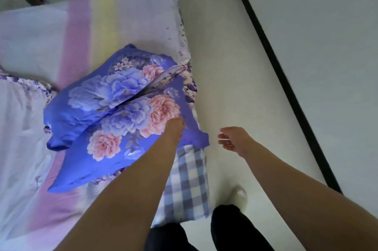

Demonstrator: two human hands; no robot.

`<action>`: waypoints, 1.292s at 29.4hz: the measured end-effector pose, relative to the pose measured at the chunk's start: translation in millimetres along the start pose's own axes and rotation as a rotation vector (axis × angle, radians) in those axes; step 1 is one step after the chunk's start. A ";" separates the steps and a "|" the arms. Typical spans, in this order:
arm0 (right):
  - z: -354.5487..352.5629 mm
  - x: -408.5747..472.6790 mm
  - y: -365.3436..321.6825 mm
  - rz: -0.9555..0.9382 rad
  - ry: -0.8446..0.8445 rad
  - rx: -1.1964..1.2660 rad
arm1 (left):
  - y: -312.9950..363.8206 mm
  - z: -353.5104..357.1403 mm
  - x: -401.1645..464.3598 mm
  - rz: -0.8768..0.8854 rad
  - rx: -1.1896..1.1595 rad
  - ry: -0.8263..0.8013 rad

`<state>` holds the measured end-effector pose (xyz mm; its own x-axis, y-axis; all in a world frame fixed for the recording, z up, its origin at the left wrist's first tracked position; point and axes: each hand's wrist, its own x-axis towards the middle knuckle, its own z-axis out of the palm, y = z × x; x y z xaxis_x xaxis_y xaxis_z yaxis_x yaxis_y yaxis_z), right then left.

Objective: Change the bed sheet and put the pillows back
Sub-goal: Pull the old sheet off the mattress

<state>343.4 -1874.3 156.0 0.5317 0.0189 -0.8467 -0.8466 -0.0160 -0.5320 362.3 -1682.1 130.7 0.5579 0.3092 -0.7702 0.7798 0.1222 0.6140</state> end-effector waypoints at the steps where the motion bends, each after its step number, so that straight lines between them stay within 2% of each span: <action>1: -24.7 -1.4 -9.2 -0.011 0.011 -0.013 | 6.2 24.6 -12.2 0.012 0.020 -0.030; 4: -86.8 0.6 -36.8 -0.042 0.041 -0.011 | 19.4 84.1 -29.6 0.109 0.058 -0.057; 8: -124.6 12.0 -66.0 -0.050 0.027 0.018 | 36.9 124.3 -29.7 0.184 0.126 -0.041; 12: -134.9 26.3 -90.7 -0.022 -0.030 0.032 | 49.0 140.2 -16.4 0.145 0.076 -0.006; 15: -144.0 38.3 -114.1 -0.010 -0.055 0.011 | 53.5 146.2 -1.0 0.073 -0.048 0.027; 20: -153.4 77.7 -184.7 -0.059 -0.019 -0.071 | 97.9 166.2 40.3 0.050 -0.115 0.050; 24: -139.6 129.4 -266.4 -0.134 -0.037 -0.197 | 169.5 185.8 102.2 0.050 -0.152 0.063; 33: -90.1 243.4 -497.5 -0.160 -0.080 -0.219 | 393.4 211.8 223.4 0.180 -0.126 0.083; 38: -72.9 322.1 -605.1 -0.141 -0.131 -0.242 | 495.0 226.6 300.3 0.163 -0.172 0.125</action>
<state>1028.7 -1931.4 204.6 0.6229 0.1666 -0.7644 -0.7259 -0.2414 -0.6441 980.2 -1742.4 164.1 0.6244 0.4507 -0.6380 0.6172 0.2160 0.7566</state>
